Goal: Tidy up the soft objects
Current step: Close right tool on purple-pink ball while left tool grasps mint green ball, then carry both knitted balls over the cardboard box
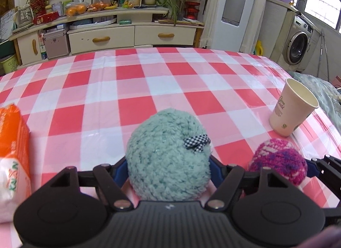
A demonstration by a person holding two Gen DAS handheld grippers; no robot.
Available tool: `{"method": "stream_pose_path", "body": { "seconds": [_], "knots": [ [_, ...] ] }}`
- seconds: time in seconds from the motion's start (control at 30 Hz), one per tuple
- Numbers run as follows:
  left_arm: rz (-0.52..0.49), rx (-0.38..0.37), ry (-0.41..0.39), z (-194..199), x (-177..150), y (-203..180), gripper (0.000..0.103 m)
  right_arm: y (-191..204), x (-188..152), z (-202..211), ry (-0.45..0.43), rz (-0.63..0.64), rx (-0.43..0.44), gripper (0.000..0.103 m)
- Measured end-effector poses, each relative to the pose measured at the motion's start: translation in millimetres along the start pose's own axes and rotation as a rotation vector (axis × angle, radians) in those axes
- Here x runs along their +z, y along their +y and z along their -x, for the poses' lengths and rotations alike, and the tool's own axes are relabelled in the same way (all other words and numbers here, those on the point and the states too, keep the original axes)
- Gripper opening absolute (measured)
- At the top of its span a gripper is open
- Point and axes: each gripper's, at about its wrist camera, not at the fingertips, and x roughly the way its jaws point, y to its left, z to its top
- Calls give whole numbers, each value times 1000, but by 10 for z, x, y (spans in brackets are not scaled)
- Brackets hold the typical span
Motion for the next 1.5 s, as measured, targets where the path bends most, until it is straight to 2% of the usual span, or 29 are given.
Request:
{"method": "stream_pose_path", "body": {
  "seconds": [0.27, 0.8, 1.5],
  "knots": [
    [29, 16, 3, 161, -82, 121, 73, 24, -1, -21, -10, -13, -8, 79],
    [96, 17, -71, 673, -55, 416, 73, 155, -5, -53, 6, -82, -3, 78],
    [119, 140, -214, 1314, 92, 931, 73, 762, 98, 70, 11, 3, 33, 74]
  ]
}}
